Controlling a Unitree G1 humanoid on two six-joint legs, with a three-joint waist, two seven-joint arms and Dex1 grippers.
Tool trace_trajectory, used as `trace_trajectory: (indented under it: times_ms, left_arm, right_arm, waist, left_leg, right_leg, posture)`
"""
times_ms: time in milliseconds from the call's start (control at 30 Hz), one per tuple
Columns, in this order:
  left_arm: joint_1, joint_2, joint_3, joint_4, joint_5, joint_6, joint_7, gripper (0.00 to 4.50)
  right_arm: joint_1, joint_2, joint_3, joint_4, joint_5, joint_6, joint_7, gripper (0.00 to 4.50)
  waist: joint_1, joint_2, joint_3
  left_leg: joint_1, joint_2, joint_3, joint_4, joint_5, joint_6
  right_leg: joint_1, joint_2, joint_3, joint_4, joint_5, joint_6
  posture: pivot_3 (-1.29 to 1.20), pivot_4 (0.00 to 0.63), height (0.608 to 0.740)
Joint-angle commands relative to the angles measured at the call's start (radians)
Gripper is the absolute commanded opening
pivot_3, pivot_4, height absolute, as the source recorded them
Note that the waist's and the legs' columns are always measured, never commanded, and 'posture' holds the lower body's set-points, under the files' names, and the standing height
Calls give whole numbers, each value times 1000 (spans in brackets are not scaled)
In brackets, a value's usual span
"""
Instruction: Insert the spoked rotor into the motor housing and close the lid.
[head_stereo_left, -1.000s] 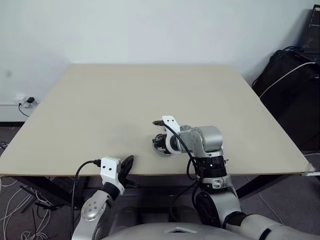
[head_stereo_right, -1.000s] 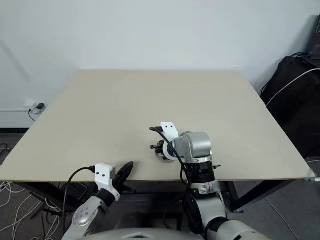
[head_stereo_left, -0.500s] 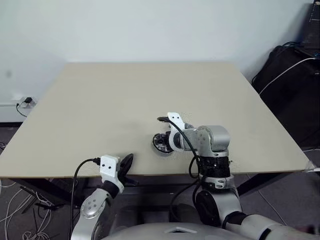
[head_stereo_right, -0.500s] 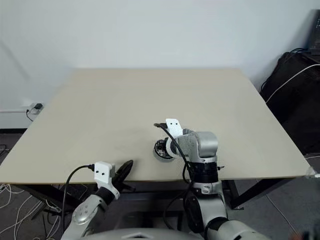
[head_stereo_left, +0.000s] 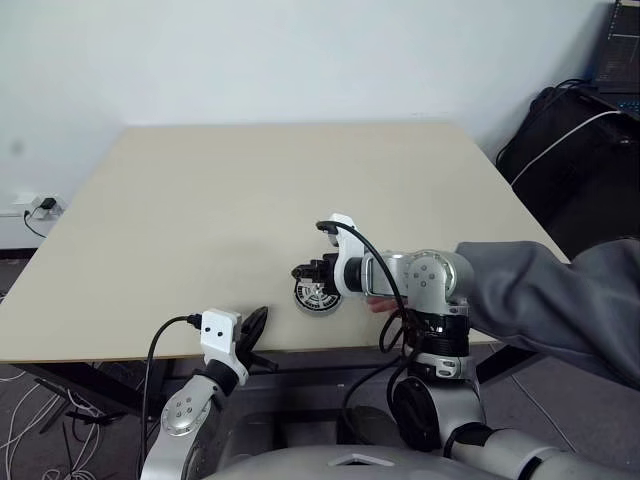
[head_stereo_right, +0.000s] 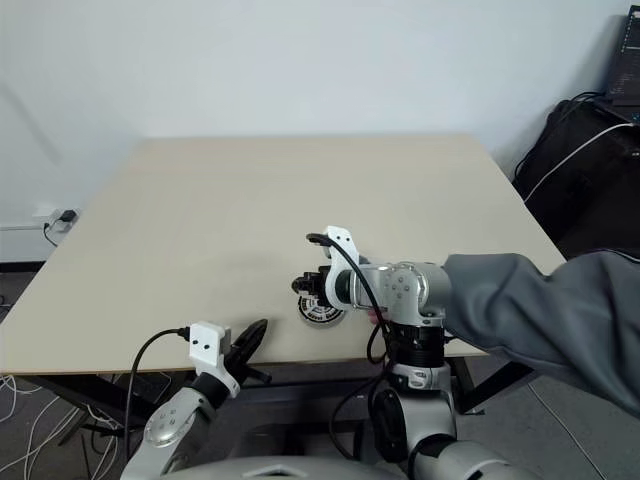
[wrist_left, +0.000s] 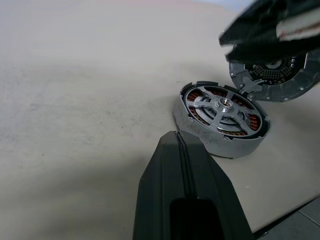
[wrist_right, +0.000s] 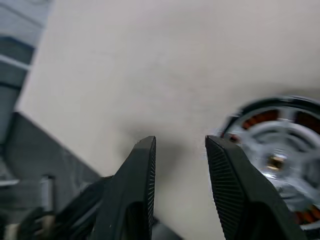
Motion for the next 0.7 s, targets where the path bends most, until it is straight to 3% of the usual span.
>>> trace_trajectory:
  times_ms: [33,700]
  left_arm:
    - [-8,3,1,-23,-8,-2,-6,0]
    - [-10,20,8,-31,-13,6,-18,0]
  right_arm:
    - [-57,158,3,-33,74,10,-22,1684]
    - [-44,123,18,-37,214,10,-117,1684]
  waist:
    - [0,0,0]
    - [0,0,0]
  left_leg:
    - [0,0,0,0,0,0]
    - [0,0,0,0,0,0]
  right_leg:
    - [0,0,0,0,0,0]
    - [0,0,1,-1,0,0]
  posture:
    - [0,0,740]
    - [0,0,740]
